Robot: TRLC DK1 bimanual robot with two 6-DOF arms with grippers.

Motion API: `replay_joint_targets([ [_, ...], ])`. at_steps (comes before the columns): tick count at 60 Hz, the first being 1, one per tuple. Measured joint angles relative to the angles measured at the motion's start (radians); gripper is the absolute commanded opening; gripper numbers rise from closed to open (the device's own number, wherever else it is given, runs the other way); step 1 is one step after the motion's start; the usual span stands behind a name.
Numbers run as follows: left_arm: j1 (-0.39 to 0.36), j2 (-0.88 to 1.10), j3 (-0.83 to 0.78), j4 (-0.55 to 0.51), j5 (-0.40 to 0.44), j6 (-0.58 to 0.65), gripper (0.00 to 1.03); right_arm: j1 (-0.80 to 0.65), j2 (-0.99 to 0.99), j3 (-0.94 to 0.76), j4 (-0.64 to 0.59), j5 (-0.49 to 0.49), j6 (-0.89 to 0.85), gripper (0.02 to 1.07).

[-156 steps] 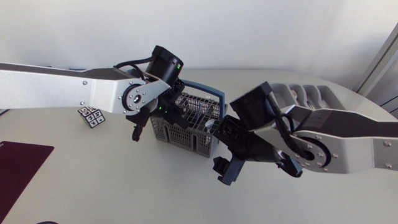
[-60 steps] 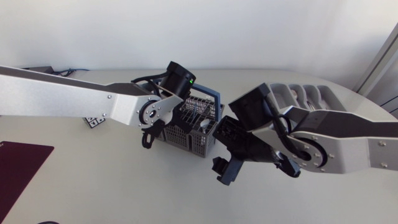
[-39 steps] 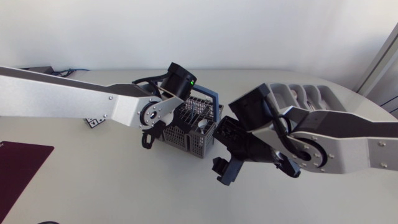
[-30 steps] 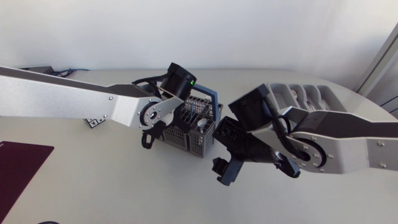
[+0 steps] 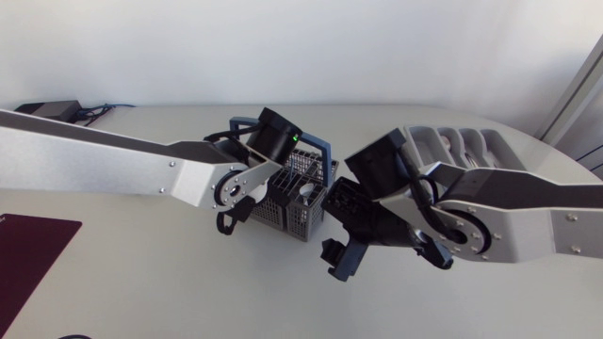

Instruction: Transfer all utensils from the basket to the drawer tray.

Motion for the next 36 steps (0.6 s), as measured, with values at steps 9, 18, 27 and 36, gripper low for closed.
replay_joint_targets([
  [9,-0.028,-0.020,-0.026,0.000,-0.020,0.000,0.04,0.000,0.000,-0.008,0.012,0.000,0.000,0.97],
  [18,-0.043,-0.028,-0.035,0.000,-0.026,0.004,0.04,0.000,0.000,-0.026,0.014,0.000,0.000,0.97],
  [27,-0.056,-0.038,-0.047,0.001,-0.033,0.011,0.04,0.000,-0.003,-0.035,0.014,0.000,0.000,0.97],
  [36,-0.068,-0.045,-0.062,0.017,-0.037,0.027,0.04,0.000,-0.003,-0.036,0.023,0.000,0.000,0.97],
])
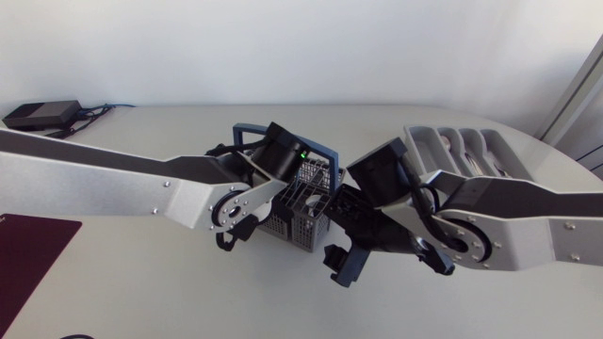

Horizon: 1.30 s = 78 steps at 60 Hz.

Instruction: Transfer all utensils from the basket to the drawer tray.

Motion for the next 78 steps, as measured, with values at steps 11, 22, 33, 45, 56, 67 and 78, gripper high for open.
replay_joint_targets([
  [11,-0.017,-0.021,-0.023,0.003,0.001,0.011,0.04,-0.001,0.017,0.000,0.033,0.000,0.000,0.97],
  [22,-0.031,-0.054,-0.042,0.011,0.000,0.029,0.04,-0.008,0.064,0.004,0.055,0.000,0.000,0.97],
  [33,-0.042,-0.074,-0.047,0.011,0.004,0.031,0.04,-0.022,0.088,0.006,0.071,0.000,0.000,0.97],
  [45,-0.049,-0.077,-0.047,0.011,0.004,0.047,0.04,-0.028,0.089,0.008,0.071,0.001,0.000,0.97],
  [56,-0.050,-0.082,-0.047,0.011,0.004,0.052,0.04,-0.028,0.090,0.008,0.071,0.003,0.000,0.97],
  [67,-0.066,-0.093,-0.047,0.022,-0.012,0.057,0.04,-0.028,0.100,0.010,0.072,0.004,0.000,0.97],
  [78,-0.087,-0.117,-0.047,0.047,-0.024,0.079,0.04,-0.034,0.119,0.011,0.082,0.003,0.000,0.97],
])
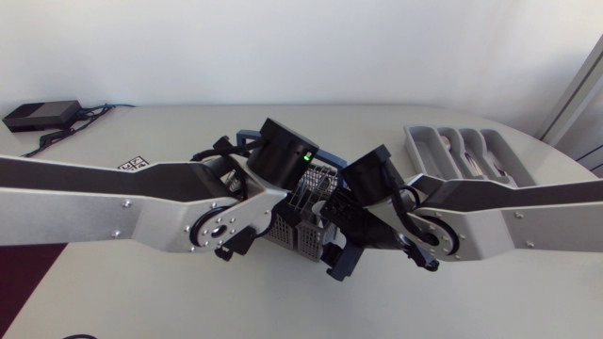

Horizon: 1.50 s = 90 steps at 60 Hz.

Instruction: Transfer all utensils from the basket to the drawer tray.

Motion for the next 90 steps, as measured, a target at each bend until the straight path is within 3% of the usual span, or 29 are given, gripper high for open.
replay_joint_targets([
  [33,-0.012,-0.143,0.000,0.008,-0.010,0.082,0.04,-0.002,0.005,0.000,0.006,-0.001,0.000,0.98],
  [47,-0.014,-0.243,0.000,-0.031,0.006,0.104,0.03,-0.002,-0.122,0.000,-0.043,-0.009,-0.004,0.99],
  [59,-0.014,-0.303,0.027,-0.103,0.090,0.085,0.03,-0.007,-0.280,-0.022,-0.092,-0.037,-0.016,0.99],
  [72,0.013,-0.309,0.080,-0.227,0.240,0.011,0.03,-0.024,-0.404,-0.054,-0.148,-0.089,-0.026,0.99],
  [90,0.068,-0.309,0.180,-0.370,0.452,-0.082,0.03,-0.061,-0.490,-0.030,-0.238,-0.238,-0.025,0.99],
])
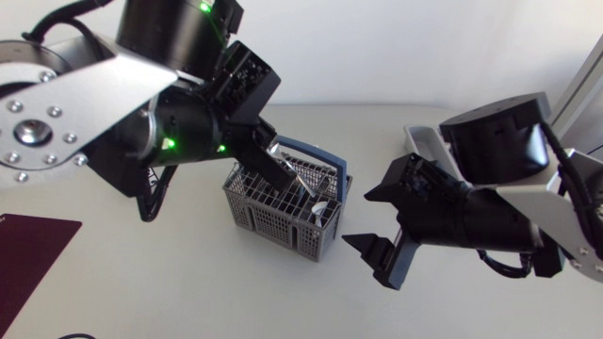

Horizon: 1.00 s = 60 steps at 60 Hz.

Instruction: Transfer all utensils from the basket to the drawer tray.

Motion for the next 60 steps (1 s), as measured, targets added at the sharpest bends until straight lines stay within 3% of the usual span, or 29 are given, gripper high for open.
replay_joint_targets([
  [21,0.024,0.005,0.062,-0.077,0.175,-0.064,0.03,-0.017,0.019,0.110,-0.025,-0.103,0.053,0.96],
  [36,0.033,0.045,0.109,-0.127,0.286,-0.100,0.03,-0.017,0.100,0.167,-0.018,-0.107,0.060,0.92],
  [50,0.056,0.075,0.129,-0.156,0.388,-0.111,0.03,-0.017,0.176,0.212,-0.009,-0.108,0.060,0.70],
  [60,0.061,0.075,0.129,-0.166,0.419,-0.111,0.03,-0.017,0.215,0.238,-0.010,-0.114,0.060,0.47],
])
